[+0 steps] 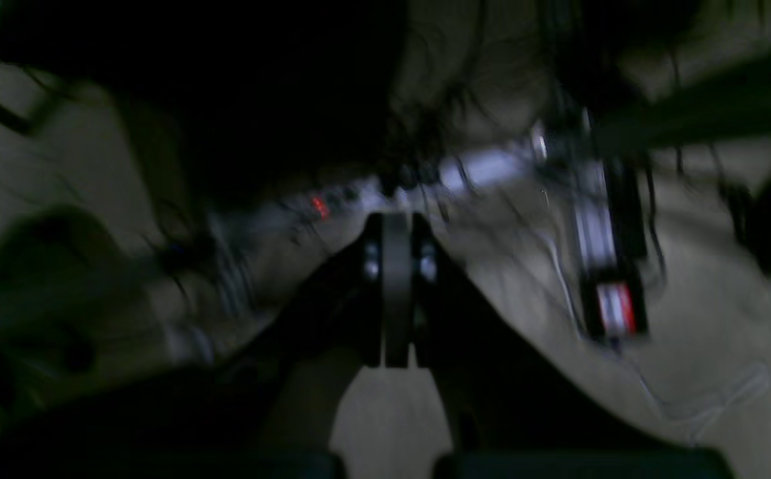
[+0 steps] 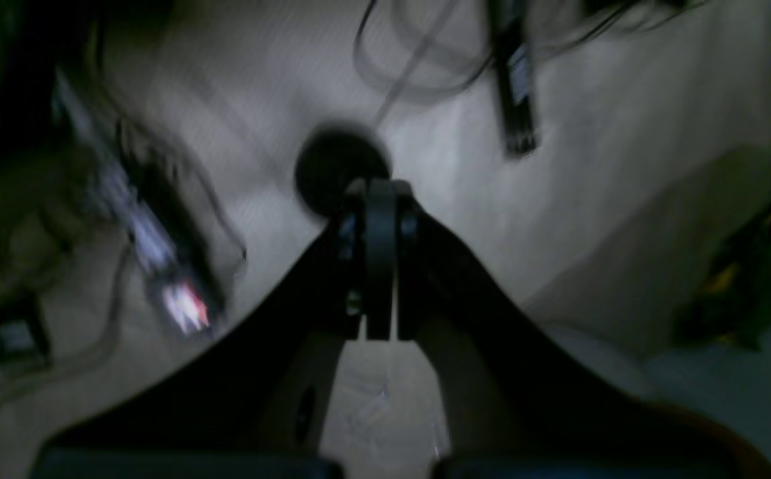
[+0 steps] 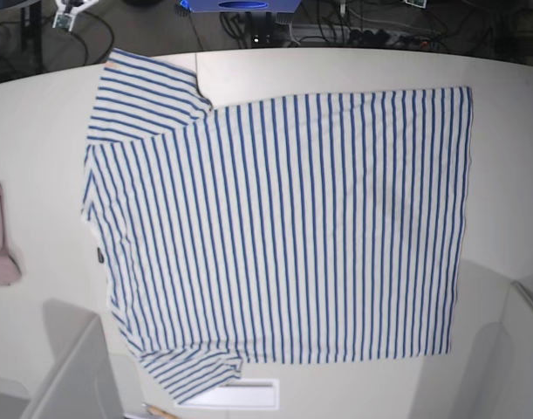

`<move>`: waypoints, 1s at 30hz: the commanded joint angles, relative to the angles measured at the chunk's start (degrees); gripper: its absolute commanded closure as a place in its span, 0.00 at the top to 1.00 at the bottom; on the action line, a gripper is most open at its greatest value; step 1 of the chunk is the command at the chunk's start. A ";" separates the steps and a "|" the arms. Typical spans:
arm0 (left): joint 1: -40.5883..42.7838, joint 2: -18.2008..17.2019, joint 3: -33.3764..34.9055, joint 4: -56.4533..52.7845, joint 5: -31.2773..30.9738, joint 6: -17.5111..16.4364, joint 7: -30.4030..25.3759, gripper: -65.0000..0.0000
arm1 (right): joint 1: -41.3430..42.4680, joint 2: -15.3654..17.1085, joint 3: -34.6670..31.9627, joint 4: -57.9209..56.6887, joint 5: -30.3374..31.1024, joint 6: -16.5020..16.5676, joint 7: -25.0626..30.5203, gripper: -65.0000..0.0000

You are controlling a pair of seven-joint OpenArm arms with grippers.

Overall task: Fold the T-shirt properly
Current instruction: 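Move both grippers to the shirt's shoulder corners and grasp them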

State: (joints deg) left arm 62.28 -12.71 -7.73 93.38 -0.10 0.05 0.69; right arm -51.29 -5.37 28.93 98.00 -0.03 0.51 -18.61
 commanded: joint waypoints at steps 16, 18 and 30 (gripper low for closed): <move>-4.48 -3.51 -4.63 18.84 -21.75 0.17 -0.47 0.00 | 13.18 -1.18 2.33 16.07 6.41 11.57 0.37 0.00; -5.97 -4.48 -4.98 18.75 -23.07 0.17 -0.47 0.00 | 14.23 -1.18 2.33 16.25 10.19 12.89 -1.13 0.00; -7.64 -3.77 -9.72 17.78 -23.15 0.17 -0.47 0.00 | 23.55 6.64 6.46 15.63 41.75 13.33 -25.92 0.48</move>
State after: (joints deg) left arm 53.93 -16.27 -17.34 110.50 -23.03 0.03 1.54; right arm -27.64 0.80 35.16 112.88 41.28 13.58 -45.67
